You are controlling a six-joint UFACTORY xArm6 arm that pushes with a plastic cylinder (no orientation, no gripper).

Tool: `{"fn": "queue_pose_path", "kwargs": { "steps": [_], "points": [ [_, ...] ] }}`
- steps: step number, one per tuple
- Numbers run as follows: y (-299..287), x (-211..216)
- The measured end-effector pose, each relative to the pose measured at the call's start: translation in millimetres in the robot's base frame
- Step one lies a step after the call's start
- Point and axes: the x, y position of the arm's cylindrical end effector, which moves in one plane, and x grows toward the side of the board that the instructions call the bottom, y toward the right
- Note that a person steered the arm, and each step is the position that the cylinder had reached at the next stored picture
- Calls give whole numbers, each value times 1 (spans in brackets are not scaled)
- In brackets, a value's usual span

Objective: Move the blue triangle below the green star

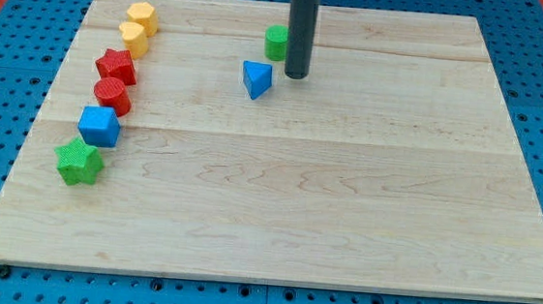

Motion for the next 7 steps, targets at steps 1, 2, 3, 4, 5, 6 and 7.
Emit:
{"fn": "queue_pose_path", "kwargs": {
  "steps": [1,2,3,4,5,6,7],
  "points": [
    [-66,14],
    [-81,62],
    [-78,76],
    [-73,52],
    [-38,68],
    [-61,117],
    [-101,157]
  ]
}}
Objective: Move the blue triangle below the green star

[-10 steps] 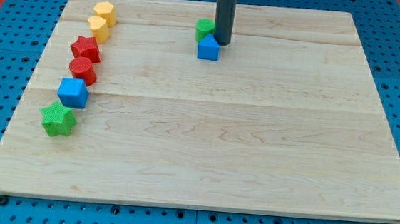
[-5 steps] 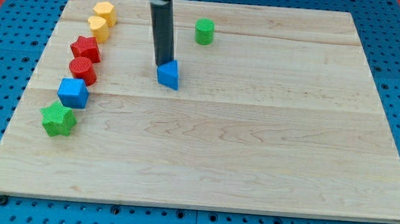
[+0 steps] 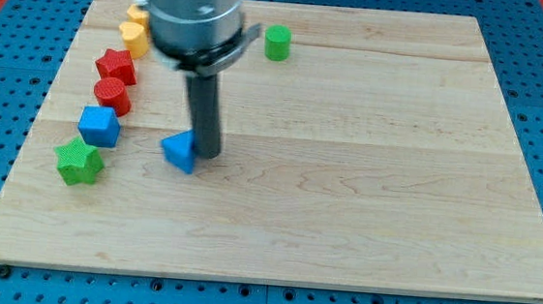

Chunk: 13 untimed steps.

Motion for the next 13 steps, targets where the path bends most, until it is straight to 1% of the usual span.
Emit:
{"fn": "queue_pose_path", "kwargs": {
  "steps": [1,2,3,4,5,6,7,8,9,10,11,12,13],
  "points": [
    [12,-24],
    [-13,-21],
    [-46,-5],
    [-66,14],
    [-48,25],
    [-14,41],
    [-9,66],
    [-17,96],
    [-68,99],
    [-83,120],
    [-10,101],
    [-55,99],
    [-68,92]
  ]
}}
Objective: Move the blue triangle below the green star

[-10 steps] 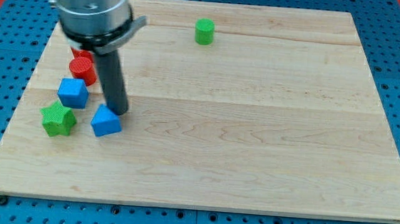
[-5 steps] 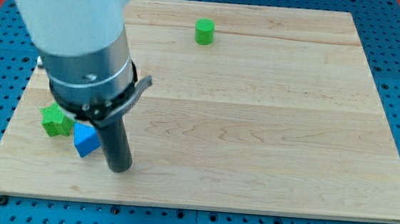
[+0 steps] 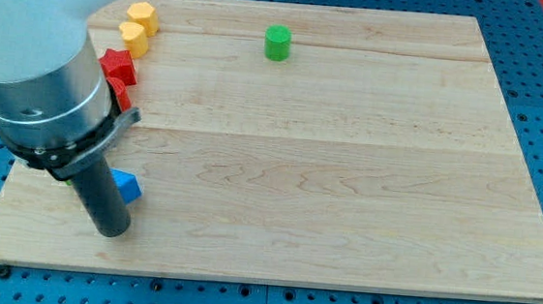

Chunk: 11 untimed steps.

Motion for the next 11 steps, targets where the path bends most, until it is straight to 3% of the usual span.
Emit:
{"fn": "queue_pose_path", "kwargs": {
  "steps": [2,3,4,5,6,9,11],
  "points": [
    [-13,7],
    [113,-30],
    [117,-90],
    [49,-85],
    [16,-58],
    [19,-23],
    [-13,-11]
  ]
}}
